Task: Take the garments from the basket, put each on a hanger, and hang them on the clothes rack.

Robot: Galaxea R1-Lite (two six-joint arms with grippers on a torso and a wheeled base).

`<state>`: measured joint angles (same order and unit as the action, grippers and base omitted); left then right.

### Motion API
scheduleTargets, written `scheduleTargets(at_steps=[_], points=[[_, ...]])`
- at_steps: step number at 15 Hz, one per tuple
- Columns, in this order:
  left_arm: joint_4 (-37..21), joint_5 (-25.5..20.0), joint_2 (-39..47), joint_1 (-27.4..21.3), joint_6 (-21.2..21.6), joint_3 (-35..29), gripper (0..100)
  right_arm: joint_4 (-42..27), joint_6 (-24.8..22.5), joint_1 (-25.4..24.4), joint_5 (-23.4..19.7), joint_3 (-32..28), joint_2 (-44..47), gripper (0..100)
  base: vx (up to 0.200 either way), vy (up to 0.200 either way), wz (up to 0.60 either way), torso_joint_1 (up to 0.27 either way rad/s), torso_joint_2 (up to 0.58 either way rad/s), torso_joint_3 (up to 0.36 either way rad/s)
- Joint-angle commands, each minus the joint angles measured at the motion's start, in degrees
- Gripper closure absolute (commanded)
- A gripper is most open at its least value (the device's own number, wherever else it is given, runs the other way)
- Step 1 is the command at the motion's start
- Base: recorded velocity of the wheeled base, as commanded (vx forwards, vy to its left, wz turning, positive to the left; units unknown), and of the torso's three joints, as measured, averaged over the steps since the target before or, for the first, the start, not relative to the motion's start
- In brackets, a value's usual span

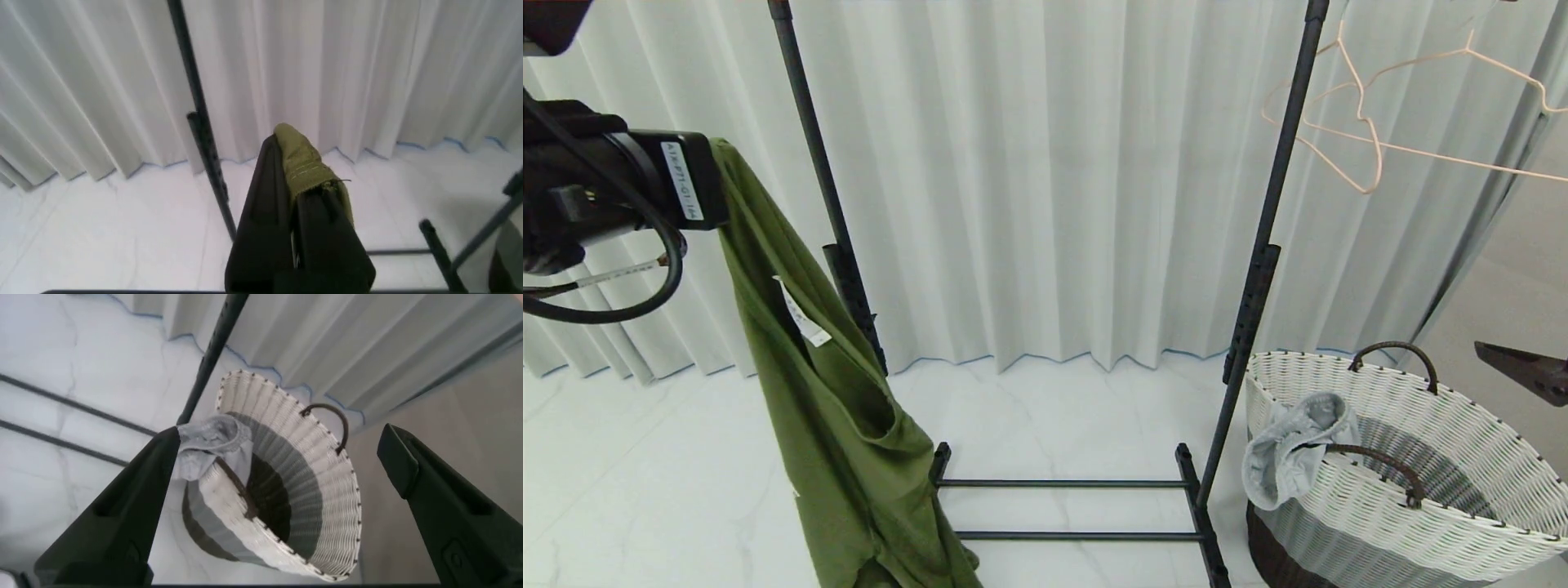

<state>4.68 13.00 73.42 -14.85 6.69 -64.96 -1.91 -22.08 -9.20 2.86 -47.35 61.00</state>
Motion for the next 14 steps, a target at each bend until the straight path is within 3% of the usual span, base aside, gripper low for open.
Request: scheduleTargets(at_steps=[1, 4, 10, 14], points=[[0.06, -0.69, -0.04, 1.84, -0.01, -2.27, 100, 0.33, -0.16, 0.24, 0.04, 0.15, -0.01, 0, 0.000, 0.000, 0.00, 0.000, 0.00, 0.000], [0.06, -1.39, -0.04, 2.98, -0.01, -3.77, 100, 0.42, 0.02, 0.24, -0.23, 0.15, -0.01, 0, 0.000, 0.000, 0.00, 0.000, 0.00, 0.000], [0.06, -3.85, -5.66, 0.70, 0.43, 7.83, 100, 0.33, 3.36, 0.06, -3.57, 0.06, -1.50, 0, 0.000, 0.000, 0.00, 0.003, -0.01, -0.004], [0.15, -6.84, -7.86, 0.79, 2.71, 11.26, 100, 0.33, 4.67, 0.15, -3.66, 0.15, -1.15, 0, 0.000, 0.000, 0.00, 0.073, -0.24, -0.233]])
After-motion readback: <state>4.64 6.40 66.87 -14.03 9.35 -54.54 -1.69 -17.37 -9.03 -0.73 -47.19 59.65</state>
